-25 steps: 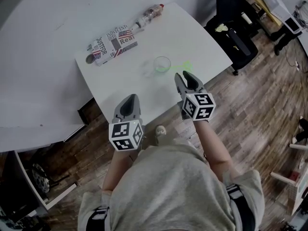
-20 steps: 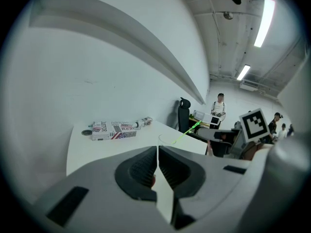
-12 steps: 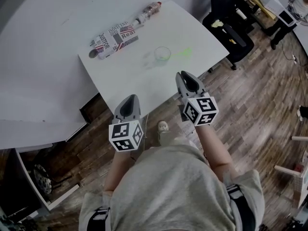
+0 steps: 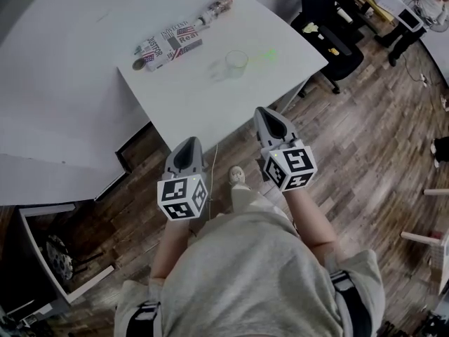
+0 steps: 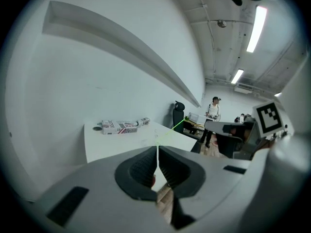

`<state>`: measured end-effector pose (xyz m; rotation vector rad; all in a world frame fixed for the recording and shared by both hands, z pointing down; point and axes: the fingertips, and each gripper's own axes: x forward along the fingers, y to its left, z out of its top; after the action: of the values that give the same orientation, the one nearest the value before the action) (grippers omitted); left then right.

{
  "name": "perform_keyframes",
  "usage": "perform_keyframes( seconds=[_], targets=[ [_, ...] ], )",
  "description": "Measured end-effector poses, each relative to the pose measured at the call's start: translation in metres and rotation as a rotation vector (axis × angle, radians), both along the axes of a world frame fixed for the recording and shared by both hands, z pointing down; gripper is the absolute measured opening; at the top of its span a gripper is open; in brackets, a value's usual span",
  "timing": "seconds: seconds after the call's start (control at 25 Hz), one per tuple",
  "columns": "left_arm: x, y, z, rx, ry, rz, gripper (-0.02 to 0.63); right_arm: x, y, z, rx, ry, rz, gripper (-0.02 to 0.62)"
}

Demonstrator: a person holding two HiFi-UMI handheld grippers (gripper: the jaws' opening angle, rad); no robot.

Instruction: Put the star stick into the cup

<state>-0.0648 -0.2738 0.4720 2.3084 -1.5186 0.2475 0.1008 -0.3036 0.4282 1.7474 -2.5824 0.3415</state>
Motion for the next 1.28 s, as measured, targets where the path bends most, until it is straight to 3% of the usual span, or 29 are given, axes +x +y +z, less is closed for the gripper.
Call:
perform_keyframes(
  seconds=[0.76, 1.28],
  targets=[
    [-0.026, 0.124, -0.013, 0.037, 0.01, -0.026, 0.012, -0.036, 0.139, -0.015, 0.032, -0.029, -0.066, -0.006],
    [-0.025, 0.147, -0.019, 0.061, 0.02, -0.023, 0.012, -0.044, 0.165, -0.02, 0.055, 0.027, -0.067, -0.006]
  ],
)
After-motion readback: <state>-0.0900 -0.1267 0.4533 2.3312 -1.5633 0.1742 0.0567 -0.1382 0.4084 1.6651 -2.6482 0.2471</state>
